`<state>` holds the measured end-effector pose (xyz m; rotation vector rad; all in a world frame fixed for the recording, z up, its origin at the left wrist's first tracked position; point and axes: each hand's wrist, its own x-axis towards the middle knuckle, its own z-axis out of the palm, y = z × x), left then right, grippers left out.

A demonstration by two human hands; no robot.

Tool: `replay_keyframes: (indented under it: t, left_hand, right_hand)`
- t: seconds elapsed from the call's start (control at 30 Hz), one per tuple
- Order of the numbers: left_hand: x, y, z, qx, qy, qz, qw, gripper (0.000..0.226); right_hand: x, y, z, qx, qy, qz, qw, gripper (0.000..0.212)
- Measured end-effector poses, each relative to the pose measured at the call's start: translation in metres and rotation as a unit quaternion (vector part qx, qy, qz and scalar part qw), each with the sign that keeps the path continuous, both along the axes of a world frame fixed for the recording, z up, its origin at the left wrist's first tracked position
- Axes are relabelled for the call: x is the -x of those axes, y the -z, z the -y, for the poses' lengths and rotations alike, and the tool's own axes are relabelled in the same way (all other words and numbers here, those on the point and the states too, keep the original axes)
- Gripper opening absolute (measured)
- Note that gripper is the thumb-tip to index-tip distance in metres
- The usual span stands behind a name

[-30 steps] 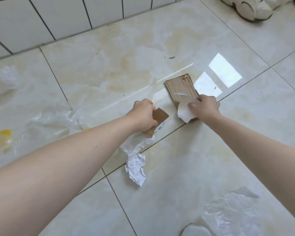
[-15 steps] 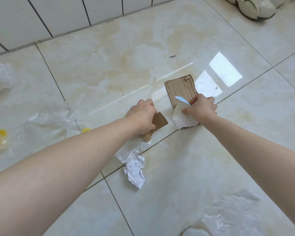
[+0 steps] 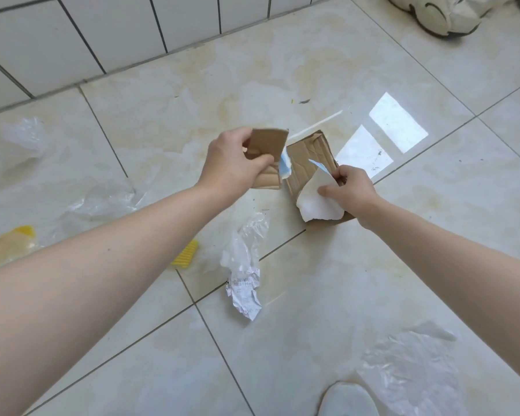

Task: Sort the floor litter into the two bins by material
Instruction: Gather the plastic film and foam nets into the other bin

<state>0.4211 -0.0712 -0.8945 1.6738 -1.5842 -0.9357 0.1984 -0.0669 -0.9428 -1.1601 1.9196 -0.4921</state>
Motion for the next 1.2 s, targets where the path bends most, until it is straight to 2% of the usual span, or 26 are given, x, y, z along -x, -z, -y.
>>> replay_keyframes:
  t: [0.07, 0.17, 0.3, 0.43, 0.57, 0.63, 0.73, 0.9, 1.0, 1.2]
  left_hand:
    - [-0.007, -0.013, -0.015, -0.036, -0.015, -0.096, 0.995, 0.022]
    - [-0.017, -0.019, -0.05, -0.127, 0.0, -0.166, 0.978, 0.022]
    - [-0.033, -0.003, -0.108, -0.254, 0.005, -0.189, 0.949, 0.027]
    - [-0.046, 0.024, -0.16, -0.353, -0.073, -0.189, 0.913, 0.043]
    - [-0.049, 0.048, -0.191, -0.433, -0.101, -0.166, 0.88, 0.044]
    - [-0.046, 0.055, -0.199, -0.441, -0.115, -0.144, 0.878, 0.049]
    - [-0.036, 0.061, -0.201, -0.431, -0.143, -0.128, 0.882, 0.058]
    - [-0.016, 0.051, -0.192, -0.436, -0.185, -0.178, 0.863, 0.063]
    - [-0.009, 0.051, -0.192, -0.428, -0.19, -0.187, 0.864, 0.068]
    - [-0.009, 0.053, -0.201, -0.404, -0.138, -0.157, 0.891, 0.041]
  right_hand:
    - [-0.003, -0.003, -0.006, 0.005, 0.011, 0.019, 1.0, 0.015]
    - [-0.008, -0.006, -0.019, -0.002, 0.037, 0.048, 0.998, 0.012]
    - [-0.018, -0.005, -0.047, -0.019, 0.058, 0.074, 0.995, 0.01]
    - [-0.03, -0.005, -0.076, -0.042, 0.059, 0.104, 0.992, 0.01]
    - [-0.044, -0.004, -0.101, -0.064, 0.065, 0.126, 0.988, 0.013]
    - [-0.05, -0.003, -0.112, -0.056, 0.064, 0.122, 0.989, 0.011]
    - [-0.055, -0.001, -0.126, -0.03, 0.041, 0.068, 0.996, 0.006]
    - [-0.057, 0.001, -0.147, -0.02, 0.008, 0.017, 1.0, 0.012]
    - [-0.054, 0.003, -0.156, -0.027, 0.011, 0.008, 1.0, 0.014]
    - [-0.049, 0.003, -0.169, -0.033, 0.01, 0.008, 0.999, 0.013]
